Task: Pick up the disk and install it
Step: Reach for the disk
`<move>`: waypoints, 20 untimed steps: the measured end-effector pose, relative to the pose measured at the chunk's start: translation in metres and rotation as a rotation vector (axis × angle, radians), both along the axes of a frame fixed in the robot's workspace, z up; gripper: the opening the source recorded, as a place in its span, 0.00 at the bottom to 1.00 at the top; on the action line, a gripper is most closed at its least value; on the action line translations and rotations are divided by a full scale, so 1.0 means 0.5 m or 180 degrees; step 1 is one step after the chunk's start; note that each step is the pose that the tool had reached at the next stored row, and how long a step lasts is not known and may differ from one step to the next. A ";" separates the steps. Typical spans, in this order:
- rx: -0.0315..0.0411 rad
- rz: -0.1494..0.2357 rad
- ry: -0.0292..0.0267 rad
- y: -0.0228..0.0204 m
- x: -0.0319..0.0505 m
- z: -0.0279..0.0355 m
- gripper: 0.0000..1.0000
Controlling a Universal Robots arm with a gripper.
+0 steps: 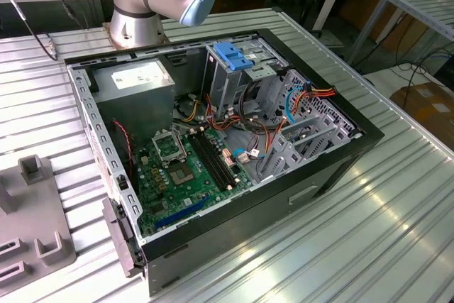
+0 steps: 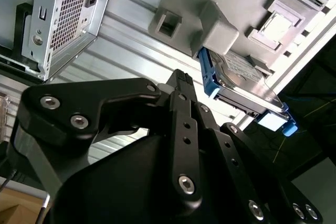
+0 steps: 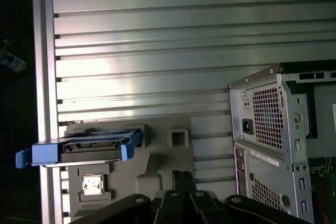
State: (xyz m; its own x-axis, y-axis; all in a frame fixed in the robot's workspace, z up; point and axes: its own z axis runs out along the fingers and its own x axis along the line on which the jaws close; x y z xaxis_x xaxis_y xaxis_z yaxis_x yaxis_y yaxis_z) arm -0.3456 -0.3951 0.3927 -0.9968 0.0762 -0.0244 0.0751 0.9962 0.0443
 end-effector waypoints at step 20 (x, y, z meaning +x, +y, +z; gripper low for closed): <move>0.0001 0.0000 0.0000 0.0126 -0.105 -0.003 0.10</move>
State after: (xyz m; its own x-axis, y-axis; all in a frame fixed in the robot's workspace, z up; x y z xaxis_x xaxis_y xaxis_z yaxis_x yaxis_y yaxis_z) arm -0.3980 -0.3888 0.3910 -0.9968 0.0762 -0.0245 0.0751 0.9962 0.0446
